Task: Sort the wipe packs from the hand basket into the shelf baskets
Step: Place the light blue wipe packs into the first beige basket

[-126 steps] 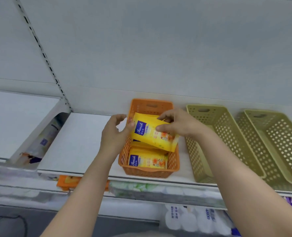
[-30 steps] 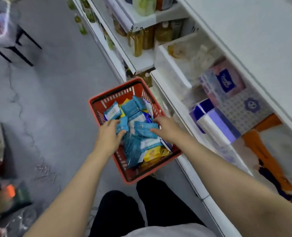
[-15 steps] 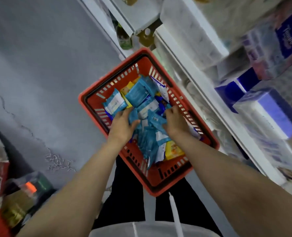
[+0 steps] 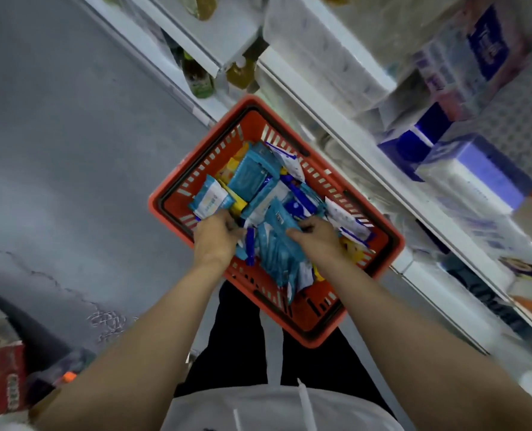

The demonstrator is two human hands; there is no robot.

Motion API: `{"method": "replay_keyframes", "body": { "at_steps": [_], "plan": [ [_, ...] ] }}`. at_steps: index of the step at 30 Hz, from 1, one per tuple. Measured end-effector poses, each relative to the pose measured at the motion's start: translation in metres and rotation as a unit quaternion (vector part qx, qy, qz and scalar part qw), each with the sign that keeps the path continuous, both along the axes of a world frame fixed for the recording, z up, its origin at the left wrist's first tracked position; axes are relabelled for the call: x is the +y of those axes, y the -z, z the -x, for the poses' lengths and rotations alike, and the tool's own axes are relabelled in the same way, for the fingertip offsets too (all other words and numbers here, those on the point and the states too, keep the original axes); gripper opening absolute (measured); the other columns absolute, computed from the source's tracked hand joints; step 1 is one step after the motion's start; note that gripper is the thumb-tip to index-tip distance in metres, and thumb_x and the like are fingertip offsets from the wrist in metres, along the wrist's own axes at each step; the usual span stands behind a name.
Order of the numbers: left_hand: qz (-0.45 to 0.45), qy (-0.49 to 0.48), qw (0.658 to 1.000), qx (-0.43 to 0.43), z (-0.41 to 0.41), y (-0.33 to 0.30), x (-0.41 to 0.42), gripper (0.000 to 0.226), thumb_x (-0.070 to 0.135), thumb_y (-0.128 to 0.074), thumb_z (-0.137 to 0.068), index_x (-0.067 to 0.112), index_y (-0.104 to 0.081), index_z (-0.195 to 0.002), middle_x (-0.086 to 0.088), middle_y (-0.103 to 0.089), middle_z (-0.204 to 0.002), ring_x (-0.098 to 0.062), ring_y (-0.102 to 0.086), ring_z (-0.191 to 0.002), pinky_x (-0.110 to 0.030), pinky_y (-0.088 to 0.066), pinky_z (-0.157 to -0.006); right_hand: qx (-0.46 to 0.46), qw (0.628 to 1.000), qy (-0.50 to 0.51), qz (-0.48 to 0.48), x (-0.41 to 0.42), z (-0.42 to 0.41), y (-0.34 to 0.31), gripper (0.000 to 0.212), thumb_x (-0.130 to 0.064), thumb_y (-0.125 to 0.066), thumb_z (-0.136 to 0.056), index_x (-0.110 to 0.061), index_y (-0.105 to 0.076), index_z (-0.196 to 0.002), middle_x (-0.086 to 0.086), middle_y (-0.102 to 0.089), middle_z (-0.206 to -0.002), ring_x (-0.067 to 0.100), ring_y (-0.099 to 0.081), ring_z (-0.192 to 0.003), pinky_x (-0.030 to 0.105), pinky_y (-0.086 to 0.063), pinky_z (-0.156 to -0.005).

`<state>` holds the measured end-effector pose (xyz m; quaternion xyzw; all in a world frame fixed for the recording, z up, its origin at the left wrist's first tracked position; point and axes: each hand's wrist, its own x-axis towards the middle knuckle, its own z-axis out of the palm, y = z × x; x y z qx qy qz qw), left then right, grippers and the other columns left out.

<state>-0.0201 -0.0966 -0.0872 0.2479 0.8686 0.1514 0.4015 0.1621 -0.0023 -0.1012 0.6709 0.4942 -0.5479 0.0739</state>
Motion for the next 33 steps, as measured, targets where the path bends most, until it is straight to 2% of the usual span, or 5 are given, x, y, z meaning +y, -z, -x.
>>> {"method": "replay_keyframes", "body": {
  "at_steps": [5,14,20,24,33],
  "plan": [
    [-0.098,-0.209,0.966,-0.114,0.001,-0.028,-0.005,0.040,0.014,-0.082,-0.076,0.022,-0.052,-0.102,0.009,-0.057,-0.089,-0.010,-0.058,-0.081,-0.031,-0.049,-0.074,0.069,0.996,0.048,0.010,-0.018,0.022,-0.022,0.025,-0.029,-0.075,-0.084,-0.020,-0.060,-0.102,-0.001,-0.063,-0.105,0.016,-0.062,-0.094,0.027,-0.049,-0.078],
    [-0.111,-0.224,0.912,-0.325,-0.008,-0.067,0.011,0.050,0.004,-0.070,-0.086,0.003,-0.053,-0.133,-0.010,-0.063,-0.127,-0.026,-0.062,-0.113,-0.043,-0.048,-0.101,0.209,0.967,0.139,0.037,-0.024,0.020,-0.075,0.023,-0.048,-0.067,-0.086,-0.026,-0.060,-0.090,-0.003,-0.066,-0.096,0.012,-0.066,-0.086,0.031,-0.053,-0.073],
    [-0.165,-0.190,0.905,-0.342,-0.039,-0.107,0.025,0.025,-0.005,-0.063,-0.087,0.015,-0.058,-0.100,-0.014,-0.069,-0.108,-0.025,-0.070,-0.083,-0.034,-0.055,-0.064,0.216,0.951,0.200,-0.092,-0.012,-0.014,-0.120,0.057,-0.010,-0.082,-0.077,-0.020,-0.047,-0.120,0.000,-0.068,-0.094,0.008,-0.068,-0.079,0.018,-0.052,-0.057],
    [-0.217,-0.195,0.900,-0.323,-0.077,-0.140,0.032,0.014,0.009,-0.065,-0.091,0.014,-0.059,-0.103,-0.012,-0.071,-0.108,-0.033,-0.068,-0.098,-0.051,-0.054,-0.088,0.281,0.917,0.253,-0.126,-0.004,-0.066,-0.164,0.051,-0.004,-0.077,-0.081,-0.023,-0.050,-0.120,0.006,-0.072,-0.102,0.019,-0.072,-0.089,0.038,-0.060,-0.077],
    [-0.358,-0.097,0.872,-0.318,-0.282,-0.228,0.041,0.011,0.008,-0.062,-0.093,0.007,-0.056,-0.102,-0.014,-0.071,-0.100,-0.024,-0.070,-0.082,-0.039,-0.057,-0.077,0.399,0.830,0.319,-0.226,-0.021,-0.290,-0.253,0.035,-0.011,-0.072,-0.087,-0.015,-0.060,-0.119,0.003,-0.074,-0.112,0.021,-0.071,-0.101,0.042,-0.058,-0.086]
  ]
}}
